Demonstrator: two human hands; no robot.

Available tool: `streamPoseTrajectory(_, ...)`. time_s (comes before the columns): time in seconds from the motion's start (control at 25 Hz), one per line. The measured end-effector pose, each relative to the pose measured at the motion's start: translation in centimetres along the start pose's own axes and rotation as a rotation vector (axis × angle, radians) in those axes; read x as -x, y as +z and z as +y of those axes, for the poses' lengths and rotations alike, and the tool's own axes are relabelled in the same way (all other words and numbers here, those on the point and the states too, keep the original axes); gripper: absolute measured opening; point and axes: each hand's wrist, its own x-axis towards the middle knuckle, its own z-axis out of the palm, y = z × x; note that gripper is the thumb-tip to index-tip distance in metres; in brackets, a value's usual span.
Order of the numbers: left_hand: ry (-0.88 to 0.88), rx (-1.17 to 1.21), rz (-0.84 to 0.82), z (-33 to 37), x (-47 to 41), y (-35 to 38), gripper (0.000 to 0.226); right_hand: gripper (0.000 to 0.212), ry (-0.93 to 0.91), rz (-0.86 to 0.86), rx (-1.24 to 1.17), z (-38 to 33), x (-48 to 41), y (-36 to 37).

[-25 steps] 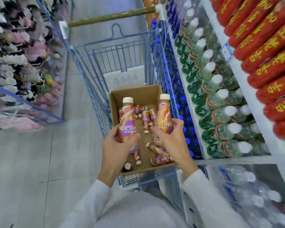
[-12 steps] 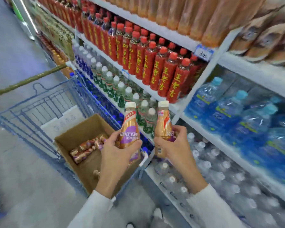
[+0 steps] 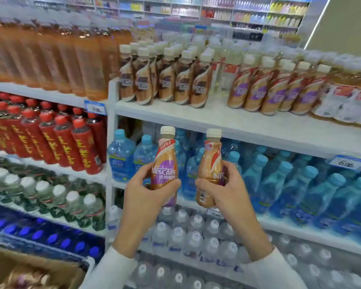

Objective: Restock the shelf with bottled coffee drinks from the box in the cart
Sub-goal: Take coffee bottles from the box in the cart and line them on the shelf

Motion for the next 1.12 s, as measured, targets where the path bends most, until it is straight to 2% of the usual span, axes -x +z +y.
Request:
streamPoseTrajectory(0.2, 0.135, 0.027, -0.157, 5.1, -3.7, 13.8, 0.043, 0.057, -0.102, 0.194, 0.01, -2.1, -6.2, -12.6)
streamPoseTrajectory(0.36, 0.264, 0.014, -0.157, 9.7, -7.0, 22.6, 0.05, 0.062, -0.231, 0.308, 0.037, -3.9, -12.5, -20.0)
streamPoseTrajectory(0.48, 0.33, -0.004, -0.143, 10.9, -9.1, 26.9, 0.056, 0.067, -0.28, 0.31, 0.079, -4.1, -16.0, -23.3)
streamPoseTrajectory(0.64, 0.323, -0.078, -0.133, 9.7, -11.1, 29.9, 0.071, 0.071, -0.285, 0.294, 0.121, -2.2, -18.7, -24.9)
streamPoseTrajectory(0.88, 0.333, -0.089, -0.155, 7.7, -11.9, 31.2, 0.075, 0.072, -0.293, 0.271, 0.112, 0.2, -20.0, -24.5)
streamPoseTrajectory(1.04, 0.278, -0.079, -0.278, 7.3, -12.4, 30.4, 0.077, 0.094, -0.2, 0.049, 0.108, 0.8, -19.5, -25.7)
streamPoseTrajectory(1.12, 0.248, -0.064, -0.314, 6.9, -12.7, 29.6, 0.073, 0.096, -0.179, 0.043, 0.091, 1.0, -19.2, -26.5)
